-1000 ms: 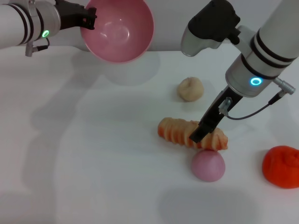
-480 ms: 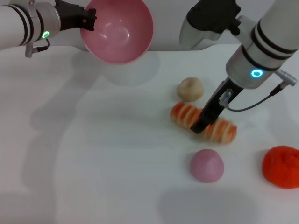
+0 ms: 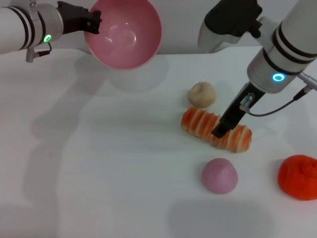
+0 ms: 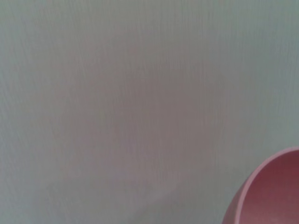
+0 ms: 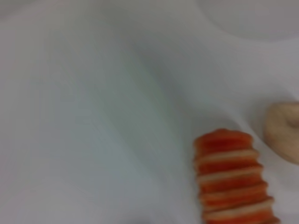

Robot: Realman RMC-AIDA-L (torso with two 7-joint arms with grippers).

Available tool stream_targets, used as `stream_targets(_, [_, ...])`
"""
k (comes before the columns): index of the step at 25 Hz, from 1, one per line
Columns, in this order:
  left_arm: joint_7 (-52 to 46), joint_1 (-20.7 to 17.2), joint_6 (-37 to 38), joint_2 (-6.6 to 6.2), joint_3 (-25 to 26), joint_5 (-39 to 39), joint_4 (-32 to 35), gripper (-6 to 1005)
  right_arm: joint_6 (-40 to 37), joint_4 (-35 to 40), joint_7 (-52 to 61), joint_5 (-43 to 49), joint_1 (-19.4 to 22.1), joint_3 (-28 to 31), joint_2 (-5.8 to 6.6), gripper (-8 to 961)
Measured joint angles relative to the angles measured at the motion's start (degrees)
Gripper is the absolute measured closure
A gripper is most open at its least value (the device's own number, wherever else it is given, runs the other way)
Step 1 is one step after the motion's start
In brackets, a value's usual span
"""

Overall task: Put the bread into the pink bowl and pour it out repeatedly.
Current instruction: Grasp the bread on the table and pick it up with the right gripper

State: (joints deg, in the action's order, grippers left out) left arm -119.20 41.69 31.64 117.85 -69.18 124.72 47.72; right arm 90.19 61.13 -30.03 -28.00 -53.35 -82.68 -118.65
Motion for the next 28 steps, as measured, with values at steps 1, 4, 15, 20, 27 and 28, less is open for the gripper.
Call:
stream_targets(1, [0.01,-0.03,0.00,0.00,-0.09,0.00,0.00,957,-0.40,-0.13,0.00,0.45,0.22,0.00,-0.02,323])
stream_targets(4, [0.02,-0.18,0.00,0.00,-0.49,0.00,0.00,957,-2.13,-0.85,-0.02,2.12,0.73,-0.06,-0.07,323])
stream_targets(15, [0.02,-0.21,0.24,0.00,-0.71,0.00,0.00,957,-8.99,-3.14,-0.63,4.59,1.59,-0.55,-0.05,323])
stream_targets(20, [0.02,-0.25,0.27,0.00,-0.70,0.00,0.00,957,-9.09,-4.36,-1.15,4.02,1.30,-1.34,-0.18,323])
stream_targets(27, [-0.02,-0.40,0.02,0.07,-1.47,-0.01,-0.33,957,-10.00,-5.86,-1.28,3.05,1.31,-2.45,-0.31,322])
stream_targets(28, [-0.02,-0.41,0.01,0.07,-1.47,-0.01,-0.35,957,-10.25,-6.27,-1.30,2.75,1.31,-2.63,-0.32,322])
